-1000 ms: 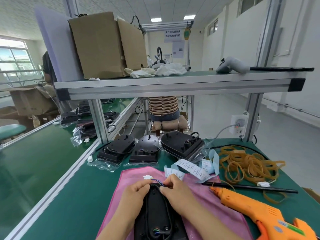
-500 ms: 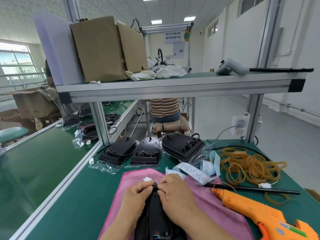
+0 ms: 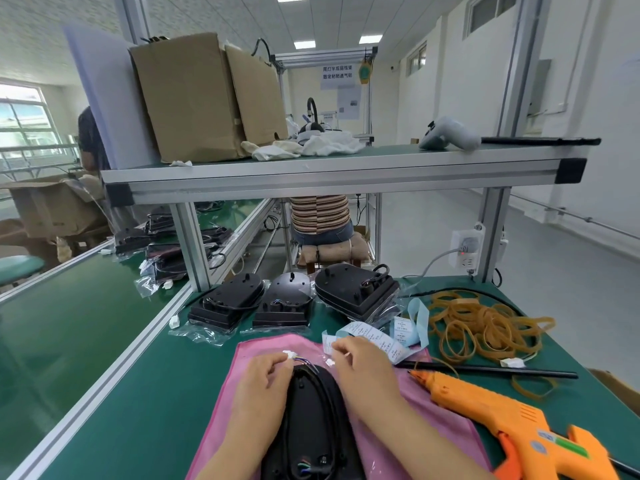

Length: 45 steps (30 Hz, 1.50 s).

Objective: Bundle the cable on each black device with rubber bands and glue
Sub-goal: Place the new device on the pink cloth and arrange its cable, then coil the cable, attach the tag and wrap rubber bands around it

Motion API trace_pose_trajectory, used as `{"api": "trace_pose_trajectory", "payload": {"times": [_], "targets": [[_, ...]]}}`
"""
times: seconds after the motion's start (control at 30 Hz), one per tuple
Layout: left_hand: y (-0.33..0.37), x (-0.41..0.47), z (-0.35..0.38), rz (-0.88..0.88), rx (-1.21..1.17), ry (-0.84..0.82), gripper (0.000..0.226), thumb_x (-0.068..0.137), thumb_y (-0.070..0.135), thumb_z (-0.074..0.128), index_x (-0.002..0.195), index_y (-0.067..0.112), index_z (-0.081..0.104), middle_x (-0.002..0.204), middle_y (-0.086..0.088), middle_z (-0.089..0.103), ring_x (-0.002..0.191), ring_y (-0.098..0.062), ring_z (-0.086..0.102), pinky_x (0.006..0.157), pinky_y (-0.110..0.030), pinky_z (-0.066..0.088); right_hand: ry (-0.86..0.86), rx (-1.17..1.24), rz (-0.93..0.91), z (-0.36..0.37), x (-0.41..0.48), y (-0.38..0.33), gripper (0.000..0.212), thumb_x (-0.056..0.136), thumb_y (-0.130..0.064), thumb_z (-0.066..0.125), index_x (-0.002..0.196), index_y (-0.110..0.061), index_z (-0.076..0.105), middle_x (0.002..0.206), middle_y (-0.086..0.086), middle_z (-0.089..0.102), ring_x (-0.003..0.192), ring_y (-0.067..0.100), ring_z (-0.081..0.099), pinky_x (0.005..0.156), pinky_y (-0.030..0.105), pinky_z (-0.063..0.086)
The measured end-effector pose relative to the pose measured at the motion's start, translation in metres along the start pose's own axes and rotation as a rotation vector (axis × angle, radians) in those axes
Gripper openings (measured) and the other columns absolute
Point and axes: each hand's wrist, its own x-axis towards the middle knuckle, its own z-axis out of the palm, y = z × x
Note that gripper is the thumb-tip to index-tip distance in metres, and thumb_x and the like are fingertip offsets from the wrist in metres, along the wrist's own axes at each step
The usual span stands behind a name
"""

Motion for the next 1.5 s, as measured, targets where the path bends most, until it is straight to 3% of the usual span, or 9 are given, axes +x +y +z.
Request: {"api": "trace_pose_trajectory", "payload": {"times": [0.23,0.37,0.43,0.6,0.83,0.93,1.03,1.2,1.5], "targets": [[0.026,-0.001,0.002,0.136,0.080,0.085,0.018,0.096,0.025,0.055,0.106,0.036,0.065,0.107,0.023,0.059,0.107,-0.003,0.054,0.088,-0.019,0.039,-0.194,-0.054,0.128,-0.018,0.029,0.007,0.049,0.091,-0.011,0.053,0.139,-0.019,0.050,0.138,0.001,0.055,0.126,0.020,0.051,0.104,0.028,0.039],[0.038,0.003,0.008,0.204,0.166,0.045,0.022,0.097,0.020,0.052,0.112,0.031,0.064,0.111,0.023,0.058,0.111,-0.004,0.052,0.086,-0.012,0.037,-0.288,-0.083,0.126,-0.023,0.031,0.006,0.006,0.083,-0.024,0.066,0.087,-0.019,0.064,0.086,-0.003,0.060,0.081,0.015,0.055,0.066,0.022,0.042],[0.042,0.006,0.009,0.329,0.263,-0.006,0.032,0.096,0.011,0.050,0.120,0.026,0.064,0.121,0.018,0.057,0.118,-0.005,0.049,0.099,-0.015,0.035,-0.308,-0.098,0.087,-0.030,0.030,0.009,0.032,0.083,-0.023,0.067,0.058,-0.021,0.046,0.067,-0.005,0.045,0.061,0.009,0.041,0.054,0.023,0.032],[0.049,0.020,0.015,0.675,0.640,-0.222,0.058,0.093,0.003,0.053,0.142,0.032,0.049,0.152,0.017,0.035,0.134,-0.010,0.034,0.109,-0.025,0.032,-0.482,-0.255,0.014,-0.058,0.033,0.006,0.017,0.089,-0.023,0.068,0.073,-0.021,0.063,0.087,0.002,0.057,0.081,0.015,0.055,0.073,0.029,0.047],[0.062,0.026,0.024,0.596,0.746,-0.282,0.018,0.091,0.041,0.060,0.104,0.035,0.070,0.107,0.015,0.058,0.106,-0.008,0.044,0.088,-0.028,0.034,-0.512,-0.442,-0.125,-0.080,0.035,0.006,0.007,0.088,-0.020,0.062,0.093,-0.018,0.068,0.099,-0.001,0.051,0.093,0.021,0.055,0.077,0.032,0.047],[0.063,0.020,0.027,0.305,0.355,-0.255,0.013,0.089,0.032,0.067,0.077,0.027,0.068,0.066,0.013,0.057,0.063,0.000,0.047,0.059,-0.018,0.037,-0.219,-0.149,-0.063,-0.080,0.033,0.013,0.037,0.085,-0.020,0.066,0.120,-0.026,0.060,0.119,-0.011,0.043,0.101,0.011,0.054,0.088,0.030,0.048],[0.061,0.017,0.027,0.060,-0.019,-0.265,0.009,0.088,0.018,0.069,0.082,0.024,0.072,0.062,0.013,0.057,0.056,-0.001,0.047,0.059,-0.014,0.038,0.104,-0.026,0.123,-0.076,0.025,0.012,0.011,0.085,-0.032,0.065,0.091,-0.023,0.061,0.098,-0.013,0.059,0.079,0.006,0.056,0.076,0.029,0.051],[0.066,0.017,0.027,-0.036,-0.243,-0.297,0.013,0.090,0.007,0.067,0.097,0.017,0.071,0.074,0.001,0.068,0.067,-0.006,0.060,0.069,-0.016,0.048,-0.343,0.682,0.597,-0.063,0.016,-0.002,0.056,0.094,-0.059,0.049,0.088,-0.009,0.074,0.073,0.000,0.075,0.065,0.010,0.066,0.060,0.021,0.051],[0.066,0.012,0.029,0.346,0.216,-0.015,0.035,0.077,0.019,0.079,0.103,0.033,0.060,0.097,0.020,0.055,0.095,0.002,0.049,0.078,-0.004,0.036,-0.172,1.001,0.560,-0.048,0.020,-0.008,0.014,0.096,-0.017,0.059,0.087,-0.010,0.067,0.060,0.000,0.067,0.051,0.008,0.062,0.050,0.020,0.050]]}}
